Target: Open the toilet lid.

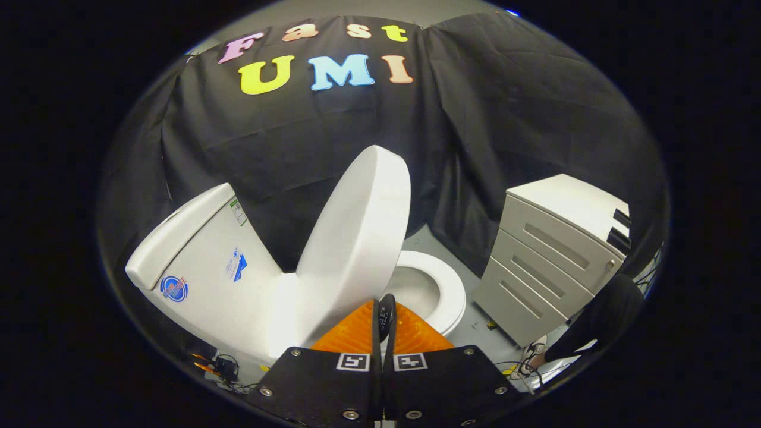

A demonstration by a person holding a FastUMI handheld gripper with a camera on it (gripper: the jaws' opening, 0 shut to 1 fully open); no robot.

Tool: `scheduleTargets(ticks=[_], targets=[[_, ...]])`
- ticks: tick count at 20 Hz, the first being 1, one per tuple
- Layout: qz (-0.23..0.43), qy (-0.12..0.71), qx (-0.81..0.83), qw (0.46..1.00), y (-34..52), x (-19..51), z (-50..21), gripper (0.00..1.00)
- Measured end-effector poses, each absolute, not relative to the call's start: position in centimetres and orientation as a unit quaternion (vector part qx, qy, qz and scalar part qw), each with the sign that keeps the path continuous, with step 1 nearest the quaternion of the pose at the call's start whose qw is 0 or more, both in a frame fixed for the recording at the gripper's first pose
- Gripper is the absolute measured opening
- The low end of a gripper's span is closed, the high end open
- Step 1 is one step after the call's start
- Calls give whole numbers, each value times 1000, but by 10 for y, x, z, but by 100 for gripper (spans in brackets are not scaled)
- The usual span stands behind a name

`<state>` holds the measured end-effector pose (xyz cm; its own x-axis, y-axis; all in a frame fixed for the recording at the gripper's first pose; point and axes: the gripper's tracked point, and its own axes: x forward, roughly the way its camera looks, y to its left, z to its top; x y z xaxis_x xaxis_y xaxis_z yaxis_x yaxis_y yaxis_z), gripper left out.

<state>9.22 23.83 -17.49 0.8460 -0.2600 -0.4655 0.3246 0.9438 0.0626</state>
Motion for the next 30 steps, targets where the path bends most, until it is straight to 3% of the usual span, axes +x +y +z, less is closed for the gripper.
scheduleTargets(ticks=[13,30], targets=[[-126,201,5,972,305,98,-134,0],[-31,160,-36,986,404,109,-117,0]])
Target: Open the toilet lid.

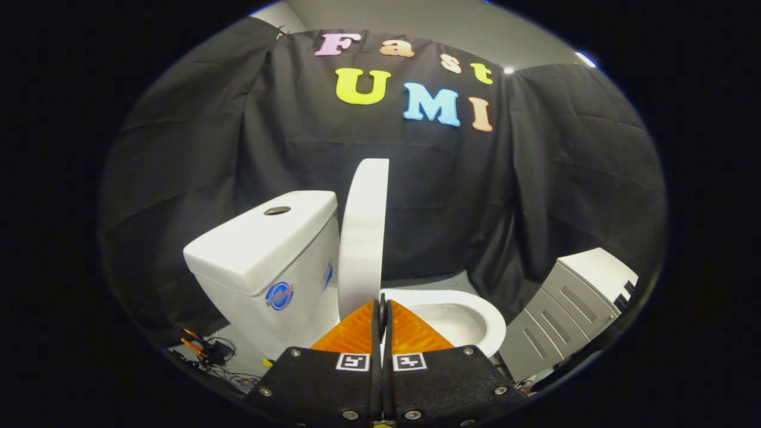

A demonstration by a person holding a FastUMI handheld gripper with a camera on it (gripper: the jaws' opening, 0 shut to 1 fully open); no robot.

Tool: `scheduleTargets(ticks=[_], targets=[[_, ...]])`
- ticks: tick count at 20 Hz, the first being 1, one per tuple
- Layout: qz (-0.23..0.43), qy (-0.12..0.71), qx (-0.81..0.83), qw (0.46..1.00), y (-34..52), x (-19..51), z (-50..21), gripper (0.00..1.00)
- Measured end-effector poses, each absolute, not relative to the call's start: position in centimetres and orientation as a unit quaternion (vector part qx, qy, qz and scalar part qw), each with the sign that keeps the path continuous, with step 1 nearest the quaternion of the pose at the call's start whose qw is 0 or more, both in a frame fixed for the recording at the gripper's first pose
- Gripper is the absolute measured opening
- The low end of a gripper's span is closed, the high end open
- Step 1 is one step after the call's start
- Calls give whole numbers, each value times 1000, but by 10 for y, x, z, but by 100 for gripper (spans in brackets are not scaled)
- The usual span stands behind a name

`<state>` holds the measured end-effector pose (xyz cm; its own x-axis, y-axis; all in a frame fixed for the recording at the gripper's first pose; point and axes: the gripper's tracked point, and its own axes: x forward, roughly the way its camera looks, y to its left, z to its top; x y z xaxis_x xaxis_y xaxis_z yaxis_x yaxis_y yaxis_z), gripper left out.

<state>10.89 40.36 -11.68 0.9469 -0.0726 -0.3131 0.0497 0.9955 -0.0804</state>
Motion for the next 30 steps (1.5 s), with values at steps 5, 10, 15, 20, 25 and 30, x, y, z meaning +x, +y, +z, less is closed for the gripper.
scheduleTargets(ticks=[5,10,15,20,25,30], targets=[[-3,156,-69,985,434,114,-119,0],[5,143,-89,986,454,114,-127,0],[2,134,-114,984,460,115,-127,0],[8,139,-125,982,460,114,-129,0],[35,149,-124,980,464,116,-129,3],[72,155,-73,983,471,89,-121,60]])
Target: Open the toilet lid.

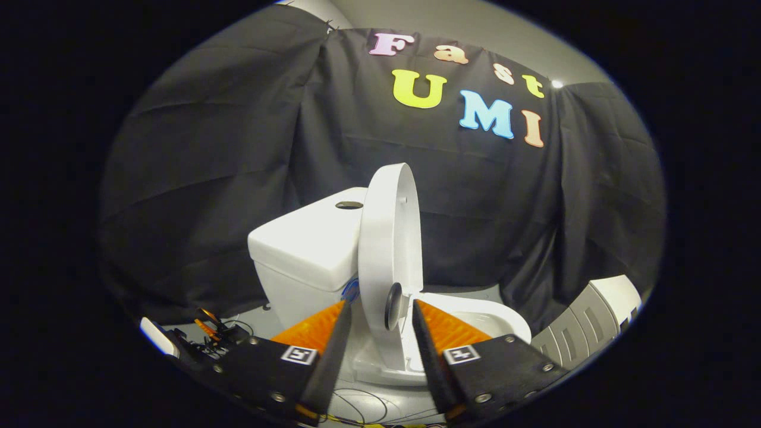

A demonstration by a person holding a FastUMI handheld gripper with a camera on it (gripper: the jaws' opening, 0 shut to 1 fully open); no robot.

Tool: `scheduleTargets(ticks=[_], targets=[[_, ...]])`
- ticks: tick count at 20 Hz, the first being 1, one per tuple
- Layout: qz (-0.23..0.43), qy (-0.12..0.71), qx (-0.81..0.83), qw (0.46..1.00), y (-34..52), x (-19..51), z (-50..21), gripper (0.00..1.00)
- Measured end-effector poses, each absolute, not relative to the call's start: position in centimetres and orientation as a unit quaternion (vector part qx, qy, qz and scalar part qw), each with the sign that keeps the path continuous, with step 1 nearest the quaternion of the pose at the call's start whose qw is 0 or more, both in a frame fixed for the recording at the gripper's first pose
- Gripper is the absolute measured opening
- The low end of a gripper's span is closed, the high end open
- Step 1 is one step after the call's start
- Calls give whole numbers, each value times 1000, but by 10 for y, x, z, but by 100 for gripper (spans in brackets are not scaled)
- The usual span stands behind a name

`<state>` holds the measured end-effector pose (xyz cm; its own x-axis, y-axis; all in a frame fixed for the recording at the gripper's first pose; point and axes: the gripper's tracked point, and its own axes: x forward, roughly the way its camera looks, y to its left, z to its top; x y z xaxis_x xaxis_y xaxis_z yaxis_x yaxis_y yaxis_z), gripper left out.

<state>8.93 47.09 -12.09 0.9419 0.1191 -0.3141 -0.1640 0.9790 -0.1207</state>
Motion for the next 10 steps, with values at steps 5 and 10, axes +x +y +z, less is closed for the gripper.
scheduleTargets(ticks=[5,10], targets=[[114,111,-47,986,450,65,-78,95],[143,34,20,989,386,51,-9,95]])
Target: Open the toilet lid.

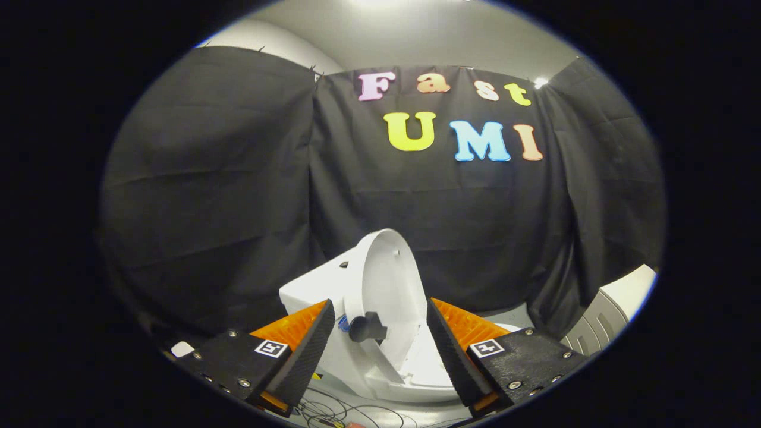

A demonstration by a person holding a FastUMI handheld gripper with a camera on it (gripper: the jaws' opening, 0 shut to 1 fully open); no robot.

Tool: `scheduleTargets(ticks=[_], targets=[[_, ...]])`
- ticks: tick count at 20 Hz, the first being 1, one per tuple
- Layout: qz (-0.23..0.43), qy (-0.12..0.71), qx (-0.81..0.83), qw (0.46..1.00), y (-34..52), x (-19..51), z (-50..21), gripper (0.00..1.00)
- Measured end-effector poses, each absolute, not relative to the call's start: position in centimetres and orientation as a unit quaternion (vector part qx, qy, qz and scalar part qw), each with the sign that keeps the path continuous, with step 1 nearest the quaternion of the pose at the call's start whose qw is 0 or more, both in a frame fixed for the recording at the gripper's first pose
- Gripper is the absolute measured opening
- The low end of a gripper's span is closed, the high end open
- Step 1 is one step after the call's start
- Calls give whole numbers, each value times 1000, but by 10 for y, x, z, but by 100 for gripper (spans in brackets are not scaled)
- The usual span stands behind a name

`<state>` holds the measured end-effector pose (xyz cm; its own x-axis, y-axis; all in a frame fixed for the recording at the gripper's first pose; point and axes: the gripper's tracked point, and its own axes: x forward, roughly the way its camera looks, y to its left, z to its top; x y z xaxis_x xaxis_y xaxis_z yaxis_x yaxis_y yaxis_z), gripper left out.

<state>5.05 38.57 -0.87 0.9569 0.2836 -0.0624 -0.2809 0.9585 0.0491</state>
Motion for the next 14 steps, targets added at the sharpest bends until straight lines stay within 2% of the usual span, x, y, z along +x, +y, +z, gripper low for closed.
scheduleTargets(ticks=[2,7,14], targets=[[135,7,25,991,345,47,9,95],[42,-35,20,998,209,35,30,95],[26,-66,22,997,97,13,44,95]])
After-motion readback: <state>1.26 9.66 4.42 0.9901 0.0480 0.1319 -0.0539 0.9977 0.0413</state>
